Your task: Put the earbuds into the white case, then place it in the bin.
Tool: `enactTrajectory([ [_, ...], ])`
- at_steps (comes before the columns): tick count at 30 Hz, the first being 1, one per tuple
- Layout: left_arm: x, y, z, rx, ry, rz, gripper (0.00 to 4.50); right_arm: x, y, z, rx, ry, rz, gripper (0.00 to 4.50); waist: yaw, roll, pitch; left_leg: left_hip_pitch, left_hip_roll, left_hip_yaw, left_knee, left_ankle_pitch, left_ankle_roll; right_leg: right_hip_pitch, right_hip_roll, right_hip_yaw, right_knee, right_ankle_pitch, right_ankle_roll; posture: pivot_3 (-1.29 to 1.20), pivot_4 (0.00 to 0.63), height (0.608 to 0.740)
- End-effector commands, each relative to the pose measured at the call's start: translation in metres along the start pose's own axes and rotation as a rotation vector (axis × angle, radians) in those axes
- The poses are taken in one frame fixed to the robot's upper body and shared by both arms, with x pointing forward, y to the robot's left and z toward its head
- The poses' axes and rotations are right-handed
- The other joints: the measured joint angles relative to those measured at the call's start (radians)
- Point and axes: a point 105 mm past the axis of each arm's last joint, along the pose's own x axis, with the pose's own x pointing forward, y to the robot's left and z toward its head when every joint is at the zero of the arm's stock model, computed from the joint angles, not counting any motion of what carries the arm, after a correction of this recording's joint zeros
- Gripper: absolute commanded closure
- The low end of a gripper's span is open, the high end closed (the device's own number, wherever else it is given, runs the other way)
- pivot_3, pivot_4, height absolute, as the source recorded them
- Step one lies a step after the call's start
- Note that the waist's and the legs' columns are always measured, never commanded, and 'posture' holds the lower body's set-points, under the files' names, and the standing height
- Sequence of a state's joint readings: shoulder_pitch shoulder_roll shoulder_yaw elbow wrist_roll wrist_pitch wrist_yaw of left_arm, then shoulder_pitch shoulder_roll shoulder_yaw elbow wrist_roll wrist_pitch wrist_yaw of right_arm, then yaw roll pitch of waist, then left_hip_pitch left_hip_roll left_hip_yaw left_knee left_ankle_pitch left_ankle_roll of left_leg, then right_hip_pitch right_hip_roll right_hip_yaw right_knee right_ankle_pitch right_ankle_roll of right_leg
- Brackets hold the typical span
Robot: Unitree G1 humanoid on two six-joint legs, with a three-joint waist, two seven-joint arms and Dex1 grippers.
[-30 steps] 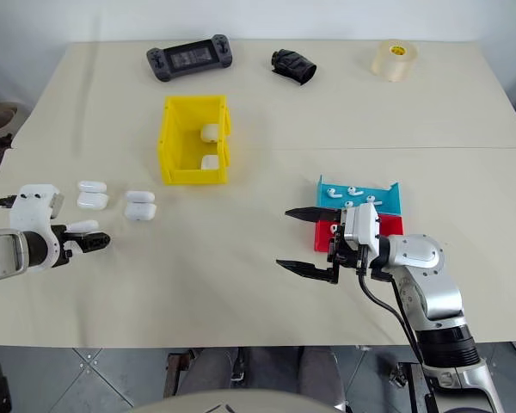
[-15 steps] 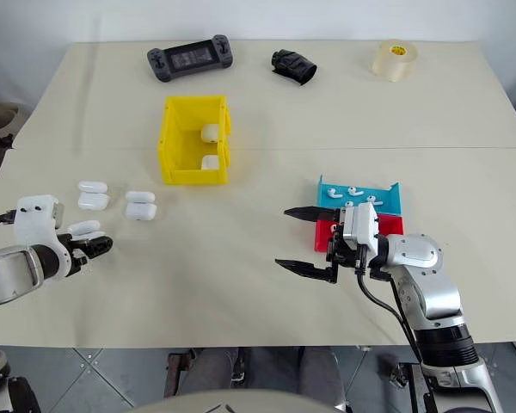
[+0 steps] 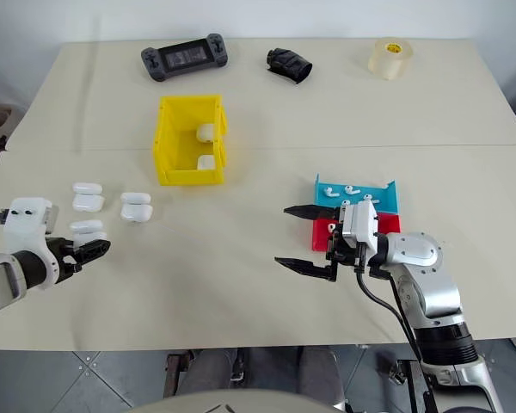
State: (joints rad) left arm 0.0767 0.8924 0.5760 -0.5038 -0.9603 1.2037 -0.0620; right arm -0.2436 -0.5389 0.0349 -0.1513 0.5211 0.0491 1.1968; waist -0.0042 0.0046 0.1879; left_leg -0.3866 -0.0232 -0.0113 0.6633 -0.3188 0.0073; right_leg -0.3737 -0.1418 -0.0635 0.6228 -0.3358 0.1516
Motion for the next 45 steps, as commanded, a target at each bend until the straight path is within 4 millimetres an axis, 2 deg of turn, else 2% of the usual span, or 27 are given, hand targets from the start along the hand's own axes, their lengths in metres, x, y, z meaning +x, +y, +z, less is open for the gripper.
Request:
enactTrajectory([
  [1,-0.029,-0.036,0.037,0.226,-0.374,-0.31,1.7,-0.005,-0.004,0.006,-0.022,0.001,-0.028,0.0,0.001,0.0,0.0,0.0,0.0,0.001,-0.001,0.0,0.0,0.0,0.0,0.0,-0.001,0.0,0.0,0.0,0.15,0.74],
  [4,-0.04,-0.049,0.046,0.306,-0.574,-0.429,1.7,-0.009,-0.006,0.007,-0.023,0.012,-0.041,0.0,0.008,0.0,0.0,0.0,0.001,0.002,0.0,0.0,0.0,0.0,0.0,0.0,-0.005,0.0,0.0,0.0,0.15,0.74],
  [7,-0.037,-0.072,0.045,0.367,-0.628,-0.602,1.7,-0.015,-0.01,0.009,-0.035,0.032,-0.063,0.0,0.018,0.0,0.0,0.0,0.001,0.003,0.002,0.0,0.0,0.001,0.0,0.0,-0.004,0.0,0.0,0.0,0.15,0.74],
  [10,-0.031,-0.107,0.049,0.349,-0.73,-0.82,1.7,-0.027,-0.016,0.014,-0.058,0.059,-0.124,0.0,0.03,0.0,0.0,0.0,0.0,0.003,0.003,-0.001,0.001,0.002,-0.001,0.0,-0.002,0.0,0.001,0.0,0.15,0.74],
  [15,-0.024,-0.138,0.045,0.37,-0.773,-1.039,1.7,-0.043,-0.01,0.018,-0.064,0.096,-0.19,0.0,0.025,-0.001,0.0,0.0,0.0,0.002,0.003,-0.001,0.003,0.002,0.0,-0.001,0.0,0.001,0.001,0.0,0.15,0.74],
  [18,-0.011,-0.168,0.045,0.401,-0.83,-1.2,1.7,-0.067,0.0,0.018,-0.057,0.167,-0.281,0.0,0.035,0.001,-0.001,0.0,0.001,0.003,0.003,-0.001,0.003,0.002,0.0,-0.002,0.0,0.001,0.001,0.0,0.15,0.74],
  [22,-0.004,-0.184,0.044,0.402,-0.871,-1.279,1.7,-0.086,0.006,0.023,-0.058,0.215,-0.357,0.0,0.027,-0.001,0.0,0.0,0.0,0.005,0.006,-0.001,0.004,0.008,0.0,-0.005,-0.002,0.001,0.002,0.0,0.15,0.74],
  [26,0.008,-0.217,0.034,0.466,-0.936,-1.43,1.7,-0.127,0.015,0.027,-0.063,0.343,-0.471,0.0,0.034,0.001,-0.001,0.005,0.0,0.005,0.005,-0.001,0.004,0.012,0.002,-0.005,-0.004,0.001,0.002,0.0,0.15,0.74],
  [30,0.011,-0.247,0.024,0.527,-0.981,-1.555,1.7,-0.17,0.031,0.033,-0.044,0.447,-0.596,0.0,0.037,0.0,-0.001,0.005,-0.001,0.007,0.005,-0.002,0.005,0.015,0.002,-0.007,-0.007,0.001,0.002,0.0,0.15,0.74],
  [34,0.014,-0.264,0.027,0.552,-1.024,-1.601,1.7,-0.189,0.047,0.038,-0.028,0.52,-0.631,0.0,0.036,0.0,-0.001,0.005,0.0,0.007,0.005,-0.002,0.006,0.017,0.003,-0.007,-0.011,0.001,0.002,0.0,0.15,0.74],
  [36,0.016,-0.271,0.032,0.543,-1.033,-1.592,1.7,-0.195,0.054,0.04,-0.02,0.552,-0.631,0.0,0.033,0.001,-0.001,0.005,0.0,0.007,0.005,-0.002,0.006,0.017,0.003,-0.007,-0.011,0.001,0.002,0.0,0.15,0.74],
  [40,0.012,-0.27,0.027,0.542,-1.012,-1.59,1.7,-0.19,0.052,0.042,-0.011,0.572,-0.578,0.0,0.025,0.001,-0.001,0.01,0.0,0.005,0.002,-0.002,0.006,0.018,0.003,-0.004,-0.011,0.001,0.002,0.0,0.15,0.74],
  [45,0.007,-0.264,0.024,0.509,-1.007,-1.556,1.7,-0.163,0.024,0.033,0.066,0.662,-0.441,0.0,0.026,0.002,-0.001,0.015,0.004,0.007,0.001,-0.002,0.006,0.019,0.002,0.0,-0.014,0.001,0.002,0.0,0.15,0.74],
])
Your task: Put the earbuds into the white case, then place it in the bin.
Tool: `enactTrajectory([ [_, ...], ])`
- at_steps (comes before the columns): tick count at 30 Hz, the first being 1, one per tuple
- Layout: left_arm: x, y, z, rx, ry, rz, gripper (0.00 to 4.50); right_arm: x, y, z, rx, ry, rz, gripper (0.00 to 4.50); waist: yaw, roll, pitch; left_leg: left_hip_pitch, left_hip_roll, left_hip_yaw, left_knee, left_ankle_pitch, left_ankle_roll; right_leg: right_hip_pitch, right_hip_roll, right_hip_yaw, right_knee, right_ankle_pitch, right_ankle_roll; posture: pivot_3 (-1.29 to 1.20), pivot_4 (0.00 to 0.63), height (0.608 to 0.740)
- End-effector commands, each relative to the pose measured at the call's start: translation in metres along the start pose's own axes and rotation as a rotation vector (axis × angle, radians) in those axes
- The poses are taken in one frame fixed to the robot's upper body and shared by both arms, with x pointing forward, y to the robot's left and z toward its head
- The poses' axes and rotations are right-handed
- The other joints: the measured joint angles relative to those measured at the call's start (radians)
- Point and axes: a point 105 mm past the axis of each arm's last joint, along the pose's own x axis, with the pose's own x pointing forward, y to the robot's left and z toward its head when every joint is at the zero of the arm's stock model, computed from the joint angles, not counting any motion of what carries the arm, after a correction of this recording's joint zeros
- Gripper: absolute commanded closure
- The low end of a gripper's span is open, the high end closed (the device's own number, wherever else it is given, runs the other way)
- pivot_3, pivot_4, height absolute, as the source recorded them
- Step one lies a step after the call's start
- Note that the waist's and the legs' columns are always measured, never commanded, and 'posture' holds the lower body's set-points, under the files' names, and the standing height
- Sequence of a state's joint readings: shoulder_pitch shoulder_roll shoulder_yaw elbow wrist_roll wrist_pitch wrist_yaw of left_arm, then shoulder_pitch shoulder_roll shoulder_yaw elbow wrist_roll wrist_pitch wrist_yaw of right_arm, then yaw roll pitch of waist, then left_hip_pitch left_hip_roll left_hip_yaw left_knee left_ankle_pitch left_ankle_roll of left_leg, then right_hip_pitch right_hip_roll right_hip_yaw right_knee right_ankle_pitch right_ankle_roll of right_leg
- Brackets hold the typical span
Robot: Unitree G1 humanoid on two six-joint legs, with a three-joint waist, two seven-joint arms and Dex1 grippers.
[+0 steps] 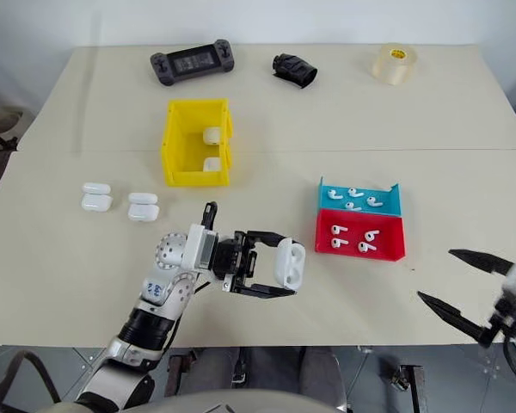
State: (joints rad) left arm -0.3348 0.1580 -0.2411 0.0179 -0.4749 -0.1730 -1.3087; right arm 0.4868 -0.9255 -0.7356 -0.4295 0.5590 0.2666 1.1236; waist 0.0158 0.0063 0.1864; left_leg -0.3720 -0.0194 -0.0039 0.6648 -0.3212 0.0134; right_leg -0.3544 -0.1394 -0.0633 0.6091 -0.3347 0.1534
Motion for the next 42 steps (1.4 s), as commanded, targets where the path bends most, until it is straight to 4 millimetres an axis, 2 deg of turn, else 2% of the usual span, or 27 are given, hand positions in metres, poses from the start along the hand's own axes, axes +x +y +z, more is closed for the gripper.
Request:
enactTrajectory([
  [1,0.002,-0.003,0.013,0.04,-0.032,0.004,1.7,0.016,-0.004,0.008,0.006,0.055,0.051,0.0,0.012,0.0,0.0,0.0,0.0,-0.001,0.001,0.0,0.0,0.0,0.0,-0.001,0.0,0.0,0.0,0.0,0.15,0.74],
  [5,-0.004,-0.003,0.015,0.029,-0.062,0.066,1.7,0.045,-0.014,0.013,-0.064,0.212,0.196,0.0,0.013,0.001,0.0,-0.002,-0.001,-0.005,0.002,0.0,0.0,0.002,-0.001,-0.002,-0.002,0.0,0.0,0.0,0.15,0.74],
  [12,-0.011,-0.009,0.01,0.019,-0.057,0.059,1.7,0.076,-0.015,0.013,-0.153,0.336,0.323,0.0,0.012,0.001,0.0,-0.005,-0.002,-0.01,0.003,0.0,0.001,0.002,-0.001,-0.009,-0.005,0.0,0.0,0.0,0.15,0.74],
  [16,-0.011,-0.01,0.011,0.027,-0.041,0.043,1.7,0.091,-0.019,-0.001,-0.241,0.409,0.363,0.0,0.01,0.001,0.0,-0.006,-0.002,-0.01,0.002,0.0,0.001,0.002,-0.002,-0.01,-0.005,0.0,0.0,0.0,0.15,0.74],
  [26,-0.012,-0.009,0.012,0.038,-0.035,0.043,1.7,0.11,-0.027,-0.005,-0.35,0.424,0.369,0.0,0.008,0.001,0.0,-0.006,-0.002,-0.01,0.002,0.0,0.0,0.002,-0.002,-0.011,-0.002,0.0,0.0,0.0,0.15,0.74],
  [34,-0.011,-0.007,0.012,0.041,-0.039,0.042,1.7,0.113,-0.027,-0.005,-0.366,0.426,0.389,0.0,0.008,0.001,0.0,-0.006,-0.002,-0.01,0.003,0.0,0.0,0.002,-0.002,-0.011,-0.002,0.0,0.0,0.0,0.15,0.74],
  [37,-0.011,-0.007,0.011,0.04,-0.038,0.044,1.7,0.115,-0.025,-0.004,-0.368,0.418,0.393,0.66,0.008,0.001,0.0,-0.006,-0.002,-0.01,0.003,0.0,0.0,0.002,-0.002,-0.012,-0.002,0.0,0.0,0.0,0.15,0.74],
  [42,-0.011,-0.006,0.011,0.037,-0.034,0.046,1.7,0.116,-0.022,-0.005,-0.368,0.421,0.4,2.23,0.009,0.001,0.0,-0.006,-0.002,-0.01,0.003,0.0,0.0,0.002,-0.002,-0.011,-0.002,0.0,0.0,0.0,0.15,0.74],
])
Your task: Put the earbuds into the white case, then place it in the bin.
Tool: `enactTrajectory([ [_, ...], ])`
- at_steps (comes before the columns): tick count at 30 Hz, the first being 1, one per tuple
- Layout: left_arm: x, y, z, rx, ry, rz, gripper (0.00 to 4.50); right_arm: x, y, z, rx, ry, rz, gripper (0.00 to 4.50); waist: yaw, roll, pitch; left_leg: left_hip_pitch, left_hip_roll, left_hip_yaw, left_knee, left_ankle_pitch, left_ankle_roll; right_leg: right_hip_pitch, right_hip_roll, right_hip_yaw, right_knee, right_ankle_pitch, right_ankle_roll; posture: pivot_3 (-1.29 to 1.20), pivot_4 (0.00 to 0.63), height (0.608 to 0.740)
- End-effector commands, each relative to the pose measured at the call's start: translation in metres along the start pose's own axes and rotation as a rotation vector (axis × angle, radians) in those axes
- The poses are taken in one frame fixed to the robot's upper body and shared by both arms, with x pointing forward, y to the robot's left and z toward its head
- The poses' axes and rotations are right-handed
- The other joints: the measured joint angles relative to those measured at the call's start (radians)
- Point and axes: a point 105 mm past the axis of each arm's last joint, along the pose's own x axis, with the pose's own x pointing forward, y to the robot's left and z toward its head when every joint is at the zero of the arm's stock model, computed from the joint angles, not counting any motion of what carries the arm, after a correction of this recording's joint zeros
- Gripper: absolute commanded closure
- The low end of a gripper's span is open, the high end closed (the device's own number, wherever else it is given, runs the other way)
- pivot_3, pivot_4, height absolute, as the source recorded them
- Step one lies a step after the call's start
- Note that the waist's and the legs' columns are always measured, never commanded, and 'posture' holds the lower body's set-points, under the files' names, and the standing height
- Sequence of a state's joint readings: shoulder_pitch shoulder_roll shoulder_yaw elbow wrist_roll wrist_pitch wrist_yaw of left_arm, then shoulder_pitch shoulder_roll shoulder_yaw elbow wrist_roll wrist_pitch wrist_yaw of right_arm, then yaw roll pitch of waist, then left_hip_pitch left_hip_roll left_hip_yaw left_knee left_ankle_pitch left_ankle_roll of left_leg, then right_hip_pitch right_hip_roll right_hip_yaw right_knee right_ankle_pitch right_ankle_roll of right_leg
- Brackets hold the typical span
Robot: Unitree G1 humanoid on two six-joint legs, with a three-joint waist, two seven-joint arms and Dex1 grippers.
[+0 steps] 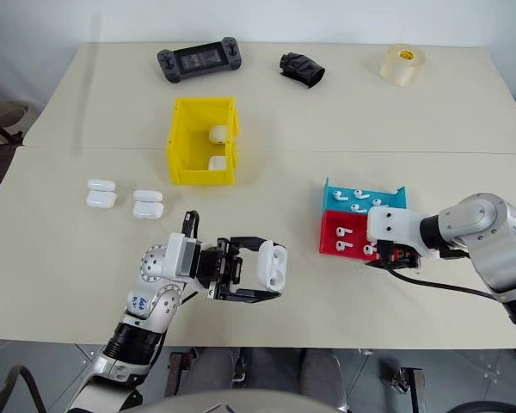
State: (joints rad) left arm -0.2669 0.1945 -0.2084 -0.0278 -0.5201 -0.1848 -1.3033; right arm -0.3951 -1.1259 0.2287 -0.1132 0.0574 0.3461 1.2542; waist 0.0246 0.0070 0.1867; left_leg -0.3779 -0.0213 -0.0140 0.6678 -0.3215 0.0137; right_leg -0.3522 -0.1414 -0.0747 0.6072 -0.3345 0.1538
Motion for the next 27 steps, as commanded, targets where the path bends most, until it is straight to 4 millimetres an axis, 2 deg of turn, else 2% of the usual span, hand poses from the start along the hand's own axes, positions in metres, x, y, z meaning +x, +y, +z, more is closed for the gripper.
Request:
enactTrajectory([
  [1,0.004,0.001,0.006,0.033,-0.019,-0.012,1.7,0.001,0.001,0.004,-0.019,-0.005,0.004,2.23,-0.001,0.0,0.0,0.0,0.0,0.0,0.0,0.0,0.0,0.0,0.0,0.0,0.0,0.0,0.0,0.0,0.15,0.74],
  [9,0.004,0.001,0.007,0.033,-0.017,-0.012,1.7,0.002,0.002,0.005,-0.026,-0.008,0.01,2.23,-0.001,0.0,0.0,0.0,0.0,0.0,0.001,0.0,0.0,0.0,0.0,0.0,0.0,0.0,0.0,0.0,0.15,0.74],
  [12,0.004,0.001,0.007,0.033,-0.017,-0.012,1.7,0.002,0.003,0.004,-0.028,-0.004,0.016,2.77,-0.001,0.0,0.0,0.0,0.0,0.0,0.001,0.0,0.0,0.0,0.0,0.0,0.0,0.0,0.0,0.0,0.15,0.74],
  [16,0.004,0.001,0.007,0.034,-0.017,-0.013,1.7,0.001,0.004,0.003,-0.029,0.001,0.021,4.03,-0.001,0.0,0.0,0.0,0.0,0.0,0.001,0.0,0.0,0.0,0.0,0.0,0.0,0.0,0.0,0.0,0.15,0.74],
  [22,0.005,0.001,0.007,0.034,-0.018,-0.013,1.7,0.0,0.003,0.006,-0.03,-0.009,0.015,4.04,-0.001,0.0,0.0,0.0,0.0,0.0,0.001,0.0,0.0,0.0,0.0,0.0,0.0,0.0,0.0,0.0,0.15,0.74],
  [27,0.004,0.002,0.007,0.035,-0.02,-0.007,1.7,-0.008,0.003,0.017,-0.021,-0.074,0.006,4.04,-0.001,0.0,0.0,0.0,0.0,0.0,0.001,0.0,0.0,0.0,0.0,0.0,0.0,0.0,0.0,0.0,0.15,0.74],
])
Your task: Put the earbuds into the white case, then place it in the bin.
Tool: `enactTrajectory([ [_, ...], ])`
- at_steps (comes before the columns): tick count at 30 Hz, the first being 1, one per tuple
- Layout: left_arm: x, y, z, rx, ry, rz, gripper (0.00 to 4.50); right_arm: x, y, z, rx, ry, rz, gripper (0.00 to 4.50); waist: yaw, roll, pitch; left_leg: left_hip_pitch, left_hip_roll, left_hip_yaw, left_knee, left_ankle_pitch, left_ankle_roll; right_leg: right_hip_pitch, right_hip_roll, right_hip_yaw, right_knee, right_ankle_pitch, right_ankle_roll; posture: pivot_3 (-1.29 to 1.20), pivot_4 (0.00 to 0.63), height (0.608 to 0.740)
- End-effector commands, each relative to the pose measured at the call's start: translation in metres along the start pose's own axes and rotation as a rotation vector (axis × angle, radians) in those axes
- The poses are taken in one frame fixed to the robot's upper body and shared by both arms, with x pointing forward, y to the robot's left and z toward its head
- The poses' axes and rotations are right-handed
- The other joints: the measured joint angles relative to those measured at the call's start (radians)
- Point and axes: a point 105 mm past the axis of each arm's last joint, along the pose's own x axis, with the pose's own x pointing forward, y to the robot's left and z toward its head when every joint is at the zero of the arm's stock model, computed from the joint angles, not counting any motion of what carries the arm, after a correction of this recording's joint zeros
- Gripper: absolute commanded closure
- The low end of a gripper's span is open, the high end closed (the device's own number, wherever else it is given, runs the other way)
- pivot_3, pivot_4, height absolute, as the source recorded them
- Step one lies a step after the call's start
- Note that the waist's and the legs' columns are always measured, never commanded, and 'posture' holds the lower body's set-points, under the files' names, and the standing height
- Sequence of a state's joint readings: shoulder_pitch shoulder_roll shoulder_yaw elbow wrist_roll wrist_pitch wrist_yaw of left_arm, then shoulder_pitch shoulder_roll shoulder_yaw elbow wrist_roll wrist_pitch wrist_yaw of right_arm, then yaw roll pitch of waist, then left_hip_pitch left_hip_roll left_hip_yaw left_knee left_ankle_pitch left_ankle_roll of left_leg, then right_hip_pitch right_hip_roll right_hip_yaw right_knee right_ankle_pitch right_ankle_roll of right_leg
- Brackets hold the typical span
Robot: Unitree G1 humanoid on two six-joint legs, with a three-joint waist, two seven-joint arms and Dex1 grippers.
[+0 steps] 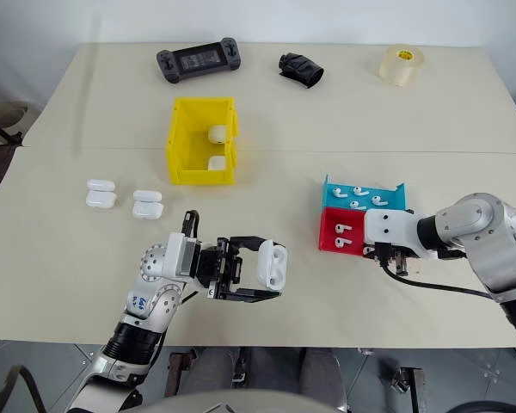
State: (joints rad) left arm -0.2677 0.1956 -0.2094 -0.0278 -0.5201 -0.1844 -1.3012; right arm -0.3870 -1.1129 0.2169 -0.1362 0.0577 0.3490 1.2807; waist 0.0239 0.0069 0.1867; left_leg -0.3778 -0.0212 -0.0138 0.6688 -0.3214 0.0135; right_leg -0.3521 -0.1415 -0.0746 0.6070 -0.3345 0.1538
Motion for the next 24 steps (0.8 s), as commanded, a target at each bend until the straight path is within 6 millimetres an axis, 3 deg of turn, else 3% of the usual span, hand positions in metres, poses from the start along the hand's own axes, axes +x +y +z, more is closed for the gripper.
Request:
enactTrajectory([
  [1,0.003,0.002,0.007,0.035,-0.021,-0.007,1.7,-0.013,-0.001,0.016,0.001,-0.08,-0.027,4.04,0.0,0.0,0.0,0.0,0.0,0.0,0.0,0.0,0.0,0.0,0.0,0.0,0.0,0.0,0.0,0.0,0.15,0.74],
  [9,-0.001,0.008,0.005,0.011,-0.027,-0.016,1.7,-0.054,0.005,0.06,0.061,-0.516,-0.15,4.04,0.005,-0.001,0.001,0.0,0.0,-0.002,0.0,0.0,0.0,0.002,0.0,-0.002,0.0,0.0,0.0,0.0,0.15,0.74],
  [13,0.002,0.015,0.008,-0.024,-0.056,-0.017,1.7,-0.074,0.011,0.094,0.19,-0.874,-0.211,4.04,0.003,-0.001,0.001,0.0,0.0,-0.002,0.0,0.0,0.0,0.003,0.0,-0.003,0.0,0.0,0.0,0.0,0.15,0.74],
  [19,0.007,0.028,0.016,-0.069,-0.093,-0.029,1.7,-0.081,0.024,0.137,0.332,-1.239,-0.269,4.04,0.002,-0.001,0.001,0.0,0.0,-0.003,-0.001,0.0,0.0,0.002,0.0,-0.003,0.002,0.0,0.0,0.0,0.15,0.74],
  [24,0.007,0.038,0.023,-0.112,-0.13,-0.005,1.7,-0.08,0.029,0.151,0.388,-1.357,-0.327,4.04,0.002,-0.001,0.001,0.0,-0.001,-0.003,-0.001,0.0,0.0,0.002,0.0,-0.002,0.003,0.0,0.001,0.0,0.15,0.74],
])
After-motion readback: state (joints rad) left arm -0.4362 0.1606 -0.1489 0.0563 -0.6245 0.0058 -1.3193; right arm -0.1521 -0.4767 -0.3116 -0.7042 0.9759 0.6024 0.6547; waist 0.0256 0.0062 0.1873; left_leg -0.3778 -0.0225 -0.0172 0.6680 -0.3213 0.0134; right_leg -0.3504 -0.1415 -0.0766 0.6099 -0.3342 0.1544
